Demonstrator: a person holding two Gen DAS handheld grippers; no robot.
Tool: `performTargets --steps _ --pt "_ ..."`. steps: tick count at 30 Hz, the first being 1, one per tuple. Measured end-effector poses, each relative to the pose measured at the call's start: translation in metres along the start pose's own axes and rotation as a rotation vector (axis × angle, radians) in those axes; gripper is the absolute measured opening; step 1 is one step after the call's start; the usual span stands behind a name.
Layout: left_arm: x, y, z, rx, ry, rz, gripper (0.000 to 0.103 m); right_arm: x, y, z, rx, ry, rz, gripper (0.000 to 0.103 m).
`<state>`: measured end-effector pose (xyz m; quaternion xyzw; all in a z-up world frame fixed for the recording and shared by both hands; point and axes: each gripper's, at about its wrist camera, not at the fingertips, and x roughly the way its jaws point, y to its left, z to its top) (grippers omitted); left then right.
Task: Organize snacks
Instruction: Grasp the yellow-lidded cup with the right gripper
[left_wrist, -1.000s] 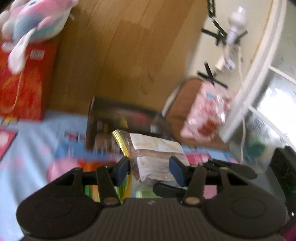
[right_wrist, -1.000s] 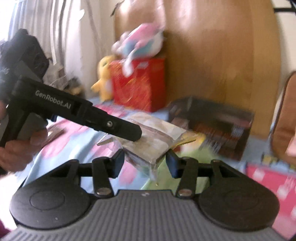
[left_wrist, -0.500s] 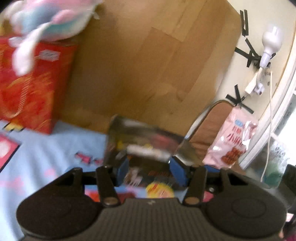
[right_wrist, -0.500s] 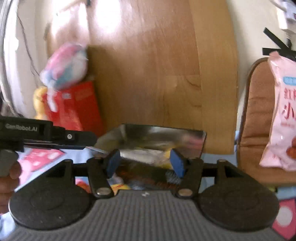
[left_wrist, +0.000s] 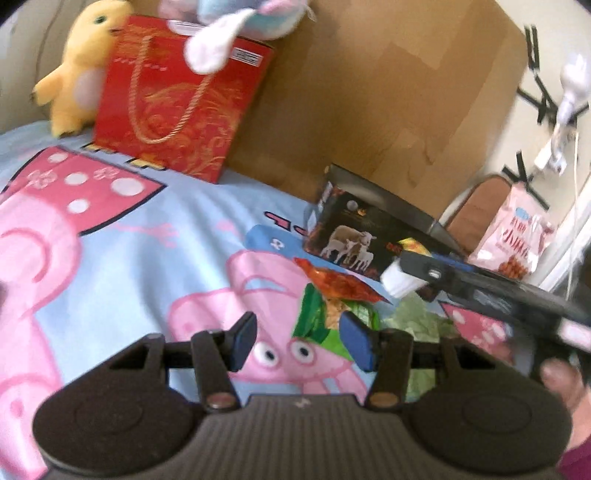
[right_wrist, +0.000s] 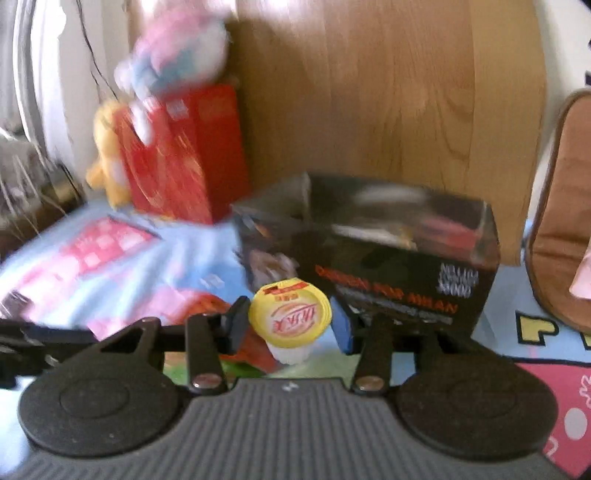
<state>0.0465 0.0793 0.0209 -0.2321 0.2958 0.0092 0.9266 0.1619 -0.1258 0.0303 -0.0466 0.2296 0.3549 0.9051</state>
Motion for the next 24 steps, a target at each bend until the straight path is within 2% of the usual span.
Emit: performTargets --steps 3,5,7,9,11,15,21,24 --pt "-0.017 0.012 -0.003 -0.038 -0.022 -0.006 0.050 -0.036 0.037 -0.007 -0.140 -0.064 0.062 0.050" --pt "-0.022 0.016 -0.007 -0.042 -0.022 0.002 0.050 -0.054 0.053 -0.021 -0.173 -0.074 0.146 0.050" --pt "-0.024 0.018 -0.011 -0.053 -0.007 -0.006 0.050 -0.062 0.054 -0.035 -0.068 -0.031 0.243 0.050" --pt "-0.024 0.017 -0.015 -0.061 0.012 -0.025 0.050 -0.065 0.047 -0.050 0.051 -0.010 0.276 0.050" --pt "-0.025 0.012 -0.019 -0.045 0.022 -0.040 0.050 -0.068 0.034 -0.066 0.159 0.013 0.266 0.050" --pt "-0.025 -0.001 -0.024 -0.005 0.041 -0.069 0.050 -0.085 0.007 -0.089 0.271 0.055 0.173 0.051" --pt "-0.012 -0.023 -0.034 0.018 0.105 -0.131 0.050 -0.124 0.009 -0.103 0.174 0.031 0.061 0.061" --pt "-0.007 -0.038 -0.040 0.057 0.139 -0.169 0.051 -0.128 0.019 -0.108 0.111 0.031 0.057 0.063"
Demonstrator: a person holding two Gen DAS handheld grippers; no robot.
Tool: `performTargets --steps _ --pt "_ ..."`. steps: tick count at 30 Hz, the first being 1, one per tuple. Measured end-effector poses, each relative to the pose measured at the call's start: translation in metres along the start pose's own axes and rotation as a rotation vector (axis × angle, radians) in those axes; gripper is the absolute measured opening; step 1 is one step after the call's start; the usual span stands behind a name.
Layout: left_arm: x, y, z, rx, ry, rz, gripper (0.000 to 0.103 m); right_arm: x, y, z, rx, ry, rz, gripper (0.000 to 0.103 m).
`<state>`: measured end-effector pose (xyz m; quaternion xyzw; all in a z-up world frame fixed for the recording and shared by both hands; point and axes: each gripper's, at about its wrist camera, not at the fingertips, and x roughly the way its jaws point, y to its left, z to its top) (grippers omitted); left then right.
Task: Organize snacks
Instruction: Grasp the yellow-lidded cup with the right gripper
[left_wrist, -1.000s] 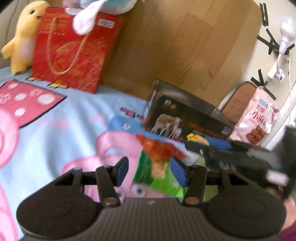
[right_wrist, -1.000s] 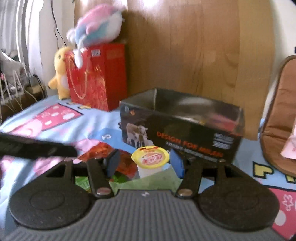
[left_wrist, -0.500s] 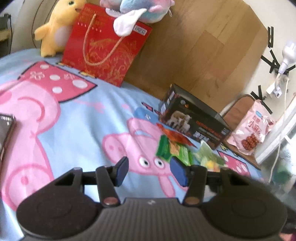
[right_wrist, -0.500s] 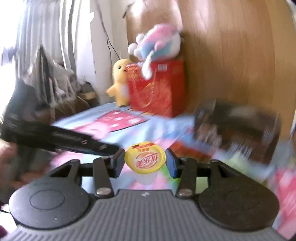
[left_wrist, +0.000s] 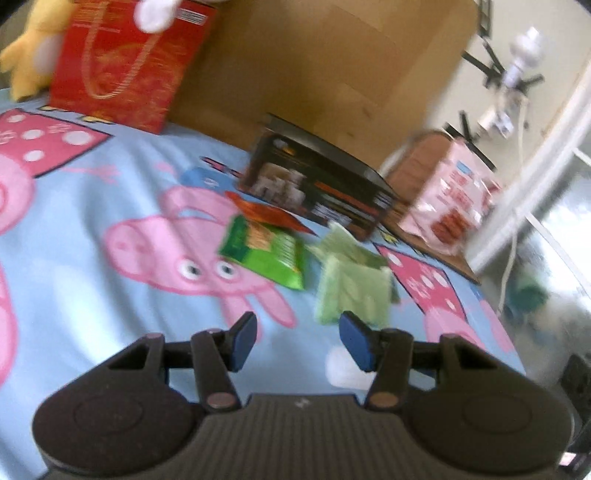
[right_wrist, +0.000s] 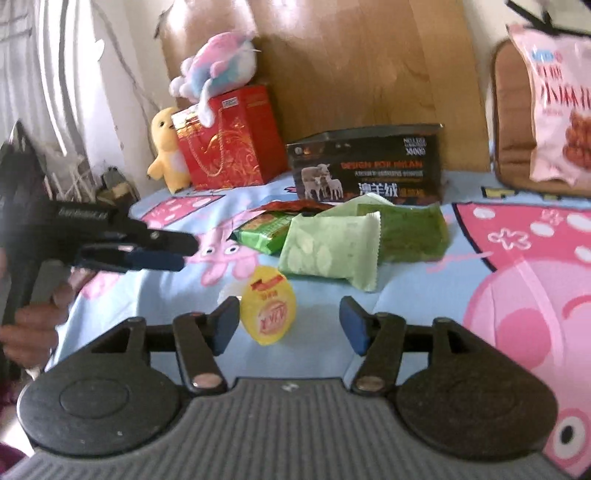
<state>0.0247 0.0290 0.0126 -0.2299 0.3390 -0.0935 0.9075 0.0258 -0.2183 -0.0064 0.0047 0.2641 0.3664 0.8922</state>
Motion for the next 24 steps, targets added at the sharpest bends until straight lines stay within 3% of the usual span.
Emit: performTargets --steps 3,6,8,11,15,19,22,24 --pt "0.009 -0.011 -0.006 0.030 0.062 -0.047 0.050 0.005 0.007 -0.004 -0.064 0.020 0.018 0.063" --pt "0.025 -0.020 -0.013 0.049 0.121 -0.077 0.042 0.020 0.016 -0.003 -0.109 0.054 0.004 0.061" --pt "0.034 -0.023 -0.016 0.049 0.148 -0.091 0.033 0.029 0.021 -0.003 -0.118 0.078 0.007 0.047" --pt "0.034 -0.028 -0.014 0.081 0.123 -0.065 0.030 0.036 0.025 0.001 -0.156 0.073 -0.036 0.042" --pt "0.029 -0.026 -0.009 0.085 0.105 -0.086 0.030 0.037 0.019 0.003 -0.123 0.049 -0.024 0.038" --pt "0.030 -0.024 -0.010 0.109 0.107 -0.060 0.031 0.041 0.018 0.004 -0.121 0.057 -0.012 0.038" --pt "0.032 -0.015 -0.009 0.073 0.124 -0.069 0.036 0.044 0.025 0.004 -0.158 0.074 -0.018 0.040" --pt "0.028 -0.012 -0.007 0.076 0.105 -0.055 0.046 0.043 0.028 0.003 -0.174 0.070 -0.025 0.040"
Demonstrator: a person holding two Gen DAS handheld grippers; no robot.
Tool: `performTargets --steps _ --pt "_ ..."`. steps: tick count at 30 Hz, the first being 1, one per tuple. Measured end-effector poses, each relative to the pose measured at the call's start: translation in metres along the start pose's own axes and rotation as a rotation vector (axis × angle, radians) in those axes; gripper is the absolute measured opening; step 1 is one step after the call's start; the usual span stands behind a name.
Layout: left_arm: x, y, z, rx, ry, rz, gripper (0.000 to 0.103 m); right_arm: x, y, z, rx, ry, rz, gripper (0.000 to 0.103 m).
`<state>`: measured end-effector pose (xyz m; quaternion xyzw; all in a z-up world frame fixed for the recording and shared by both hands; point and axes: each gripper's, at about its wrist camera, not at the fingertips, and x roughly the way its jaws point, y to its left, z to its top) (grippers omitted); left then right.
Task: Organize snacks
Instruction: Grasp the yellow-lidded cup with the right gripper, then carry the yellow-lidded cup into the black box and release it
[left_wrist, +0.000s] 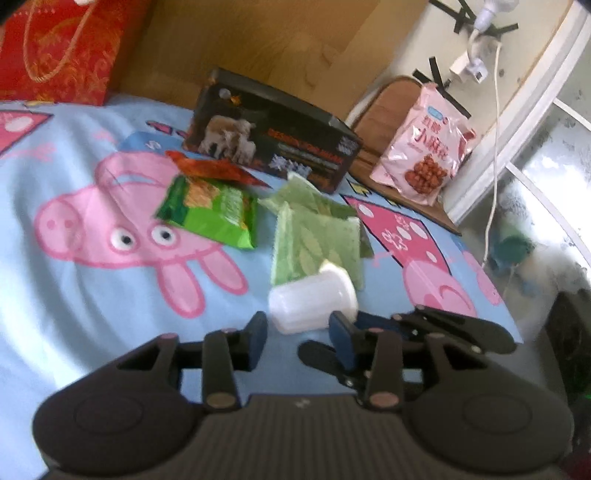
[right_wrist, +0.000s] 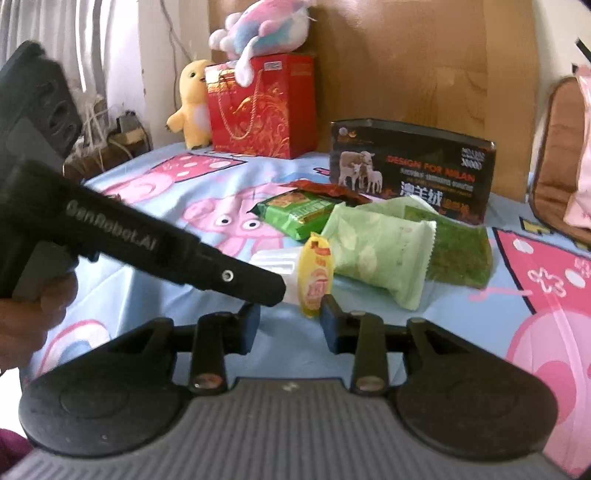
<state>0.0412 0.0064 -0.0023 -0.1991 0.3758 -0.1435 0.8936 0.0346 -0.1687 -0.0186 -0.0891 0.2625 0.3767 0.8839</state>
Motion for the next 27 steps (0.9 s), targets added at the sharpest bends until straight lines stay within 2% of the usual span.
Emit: performTargets --steps 2,4,8,9,10,15,27 --pt "-0.004 0.004 0.003 -0.007 -0.015 0.009 0.048 0.000 -0.005 0.000 0.001 0.001 0.007 0.041" --pt "-0.007 0.007 0.005 -0.025 -0.022 -0.013 0.048 0.000 -0.007 0.000 0.003 0.001 0.008 0.043" --pt "0.000 0.005 0.006 -0.041 -0.012 -0.043 0.041 0.002 -0.007 0.001 -0.012 0.006 0.012 0.047" --pt "0.002 0.006 0.005 -0.049 -0.016 -0.068 0.036 0.003 -0.006 0.002 -0.021 0.006 0.011 0.048" --pt "0.003 0.007 0.005 -0.059 -0.018 -0.082 0.036 0.004 -0.005 0.002 -0.027 0.006 0.009 0.048" --pt "-0.001 0.003 0.001 -0.058 -0.024 -0.072 0.031 0.005 0.000 0.002 -0.055 0.004 -0.003 0.047" --pt "-0.017 -0.002 -0.004 -0.025 -0.063 -0.064 0.029 0.000 0.006 0.002 -0.023 -0.019 -0.003 0.045"
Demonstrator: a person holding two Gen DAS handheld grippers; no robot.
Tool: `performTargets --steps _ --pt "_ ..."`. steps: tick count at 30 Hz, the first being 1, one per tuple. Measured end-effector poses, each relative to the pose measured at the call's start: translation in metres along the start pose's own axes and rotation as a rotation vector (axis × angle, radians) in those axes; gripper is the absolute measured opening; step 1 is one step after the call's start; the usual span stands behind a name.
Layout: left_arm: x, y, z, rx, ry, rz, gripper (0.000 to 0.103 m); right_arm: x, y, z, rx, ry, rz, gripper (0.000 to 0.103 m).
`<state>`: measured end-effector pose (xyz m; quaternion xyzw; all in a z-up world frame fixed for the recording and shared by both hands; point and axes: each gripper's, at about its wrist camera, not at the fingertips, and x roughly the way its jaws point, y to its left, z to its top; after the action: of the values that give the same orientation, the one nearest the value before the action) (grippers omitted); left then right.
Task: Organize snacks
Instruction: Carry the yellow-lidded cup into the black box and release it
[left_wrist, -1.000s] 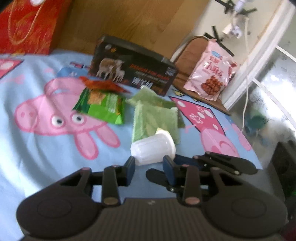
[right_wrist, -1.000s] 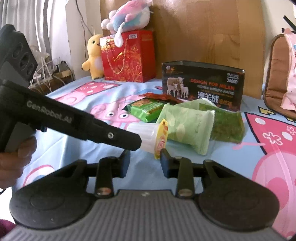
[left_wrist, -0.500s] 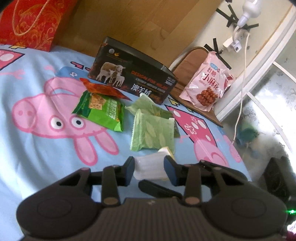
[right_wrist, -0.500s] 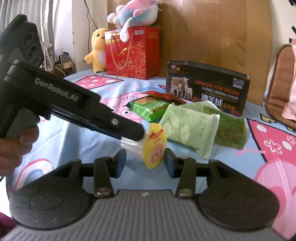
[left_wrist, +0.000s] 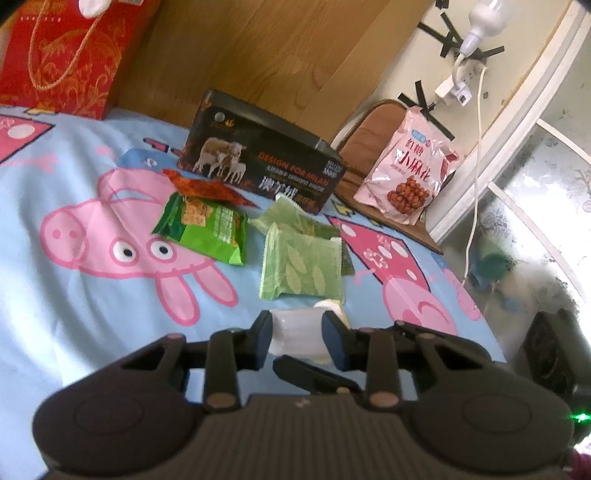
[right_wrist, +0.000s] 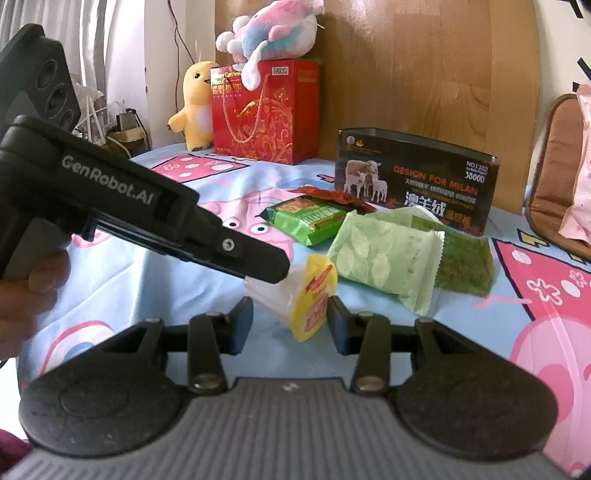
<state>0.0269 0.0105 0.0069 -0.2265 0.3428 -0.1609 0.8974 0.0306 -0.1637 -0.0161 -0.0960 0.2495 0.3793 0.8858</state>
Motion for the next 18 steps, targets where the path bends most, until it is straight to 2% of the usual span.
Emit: performTargets --steps 4,9,16,18 --pt "-0.006 -0.007 0.013 0.027 -0.028 -0.015 0.029 -0.002 0.001 0.007 -0.004 -0.038 -0.022 0.043" --pt "0.004 -0.022 0.045 0.084 -0.056 -0.015 0.029 -0.002 -0.011 0.027 0.023 -0.114 -0.086 0.043" --pt "0.033 -0.047 0.109 0.182 -0.143 0.003 0.030 0.014 -0.048 0.072 0.028 -0.218 -0.187 0.043" --pt "0.048 -0.051 0.131 0.196 -0.179 0.020 0.033 0.026 -0.065 0.091 0.032 -0.236 -0.206 0.043"
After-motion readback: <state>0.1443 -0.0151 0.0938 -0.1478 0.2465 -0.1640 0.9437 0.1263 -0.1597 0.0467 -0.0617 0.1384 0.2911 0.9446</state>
